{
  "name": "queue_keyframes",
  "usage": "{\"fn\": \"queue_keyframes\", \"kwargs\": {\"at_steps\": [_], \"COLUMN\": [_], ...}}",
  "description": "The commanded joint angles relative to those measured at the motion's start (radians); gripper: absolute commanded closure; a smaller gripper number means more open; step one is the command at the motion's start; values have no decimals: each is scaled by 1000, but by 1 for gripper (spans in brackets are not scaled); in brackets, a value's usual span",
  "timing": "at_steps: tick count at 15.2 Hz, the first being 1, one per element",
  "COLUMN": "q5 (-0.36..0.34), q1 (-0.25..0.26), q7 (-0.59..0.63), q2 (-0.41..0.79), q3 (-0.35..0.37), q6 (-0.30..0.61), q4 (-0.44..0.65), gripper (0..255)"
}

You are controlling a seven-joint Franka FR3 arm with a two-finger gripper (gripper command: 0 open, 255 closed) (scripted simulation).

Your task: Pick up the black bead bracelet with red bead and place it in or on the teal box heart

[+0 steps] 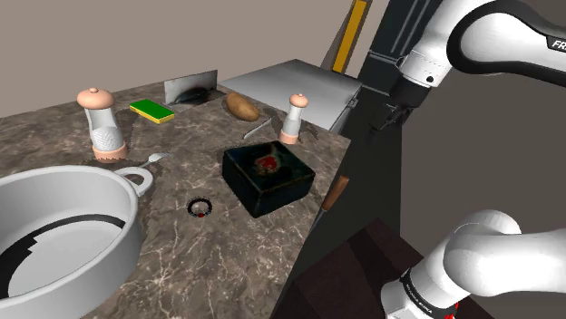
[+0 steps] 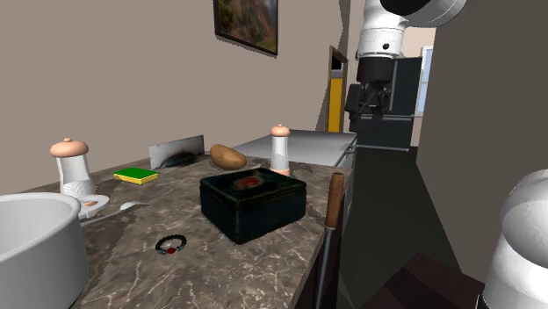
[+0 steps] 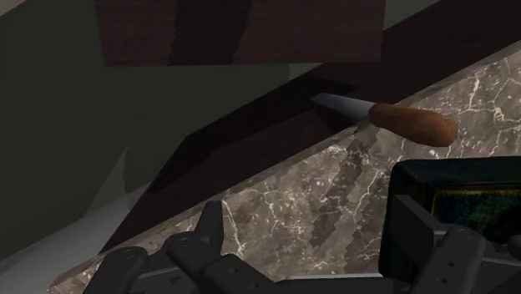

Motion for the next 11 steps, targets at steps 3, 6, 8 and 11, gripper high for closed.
{"fn": "queue_keyframes", "kwargs": {"at_steps": [3,6,8,11], "q5": [6,14,17,19], "q1": [27,66,91,125], "q7": [-32,-79,-110,-154], "q2": [66,165,230,326], "q3": [15,39,56,84], "q6": [44,104,140,187], "q4": [19,55,82,127], "gripper": [0,0,0,0]}}
